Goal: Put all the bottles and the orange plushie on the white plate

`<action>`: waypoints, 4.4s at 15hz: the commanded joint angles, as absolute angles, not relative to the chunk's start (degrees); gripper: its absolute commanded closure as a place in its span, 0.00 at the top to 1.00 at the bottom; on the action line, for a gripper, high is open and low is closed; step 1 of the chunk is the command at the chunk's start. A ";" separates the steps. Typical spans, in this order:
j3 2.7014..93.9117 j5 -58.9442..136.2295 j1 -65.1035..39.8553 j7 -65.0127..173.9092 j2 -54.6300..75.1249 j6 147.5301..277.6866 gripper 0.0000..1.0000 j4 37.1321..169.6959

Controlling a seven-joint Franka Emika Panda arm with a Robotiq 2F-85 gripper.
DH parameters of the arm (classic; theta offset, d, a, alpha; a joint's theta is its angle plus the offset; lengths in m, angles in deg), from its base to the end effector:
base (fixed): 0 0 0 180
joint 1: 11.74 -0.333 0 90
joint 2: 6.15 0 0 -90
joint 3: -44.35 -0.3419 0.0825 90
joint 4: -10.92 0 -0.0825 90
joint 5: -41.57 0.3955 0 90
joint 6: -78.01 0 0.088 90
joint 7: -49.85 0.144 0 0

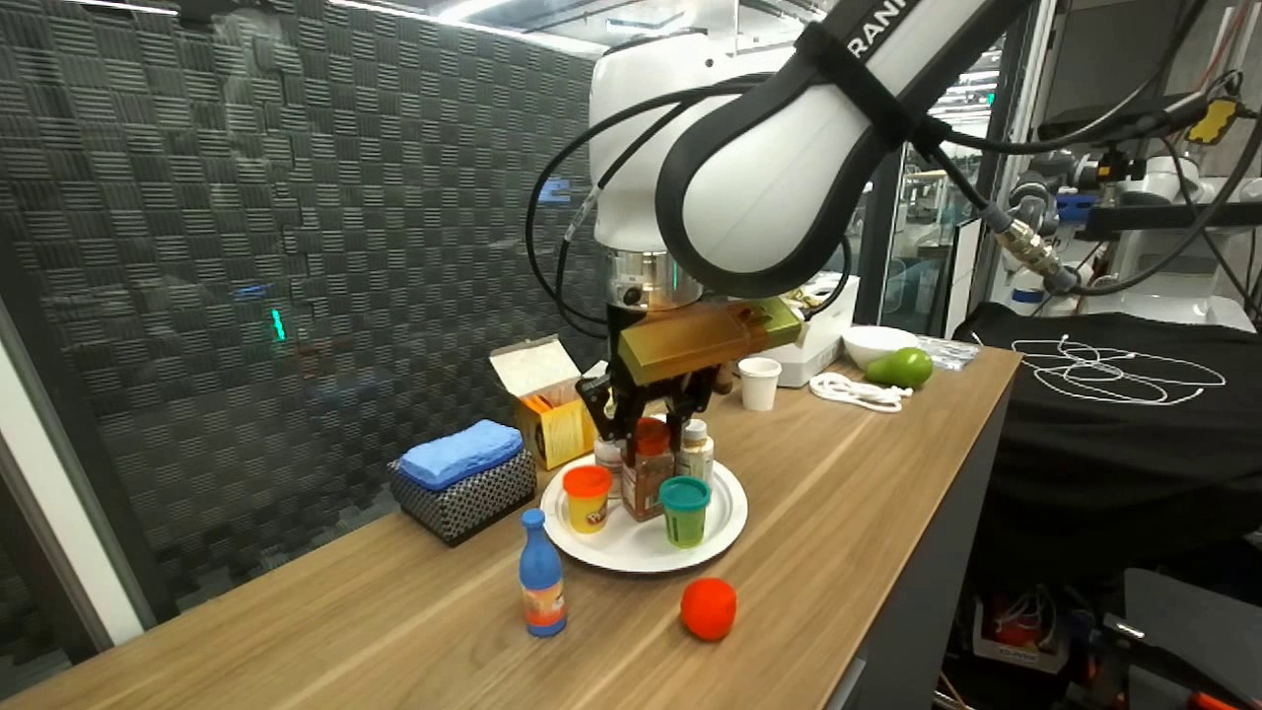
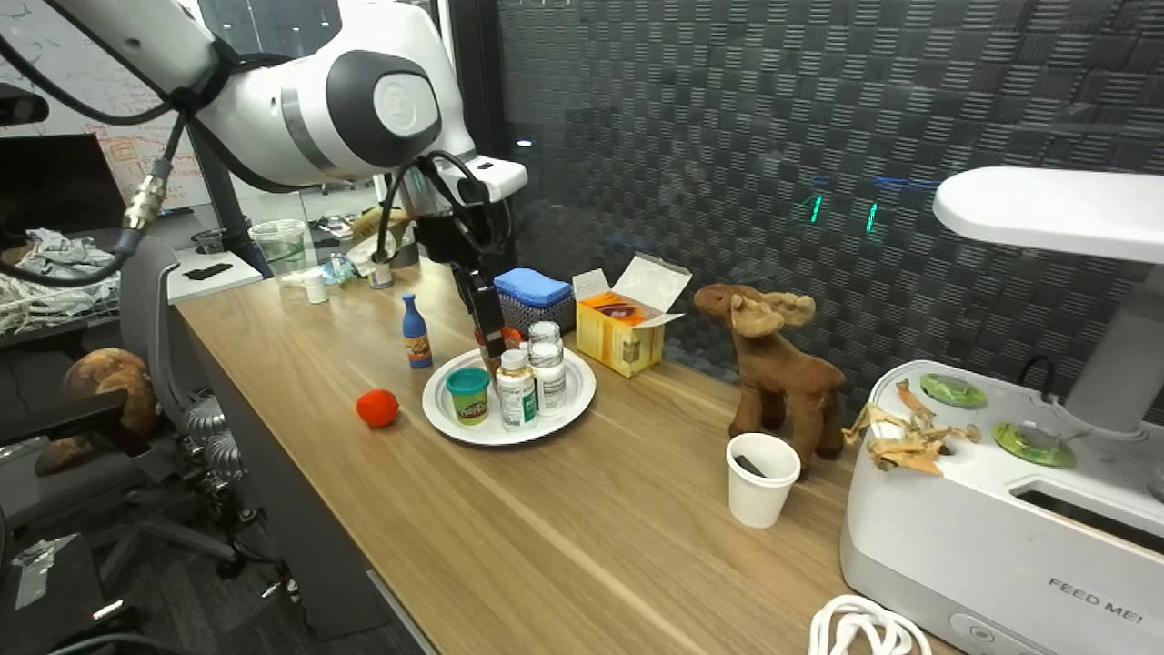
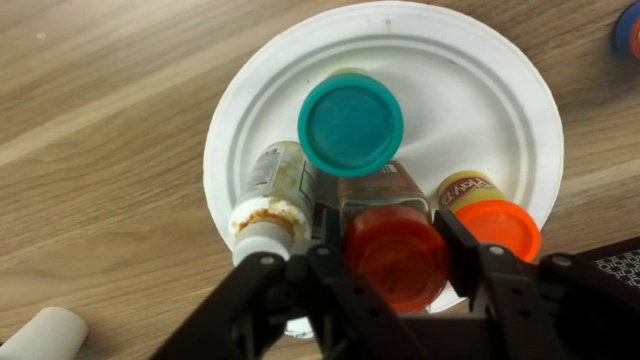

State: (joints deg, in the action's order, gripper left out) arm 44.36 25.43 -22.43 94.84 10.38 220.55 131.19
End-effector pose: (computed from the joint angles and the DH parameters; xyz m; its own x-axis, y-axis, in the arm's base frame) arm 0.6001 0.1082 0.2715 0.9134 -0.3600 0.1901 -0.3798 -0.9217 0.0791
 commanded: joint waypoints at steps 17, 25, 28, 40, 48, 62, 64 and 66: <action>36.58 15.98 -29.78 79.27 13.68 213.35 1.00 117.74; 38.10 28.79 -29.96 73.08 16.82 212.68 1.00 115.10; 38.59 29.15 -30.32 75.32 15.93 209.16 1.00 113.78; 36.82 35.81 -29.87 75.22 17.79 196.65 1.00 110.67; 37.38 36.04 -29.95 75.12 19.78 198.26 0.71 109.93; 37.95 34.57 -30.94 76.76 18.61 197.78 0.09 109.76; 38.15 34.27 -30.88 77.46 17.02 198.95 0.09 110.79; 38.37 33.99 -30.85 78.65 14.83 200.89 0.09 112.57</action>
State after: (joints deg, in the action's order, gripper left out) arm 37.42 35.05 -30.07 76.14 18.58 198.86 110.47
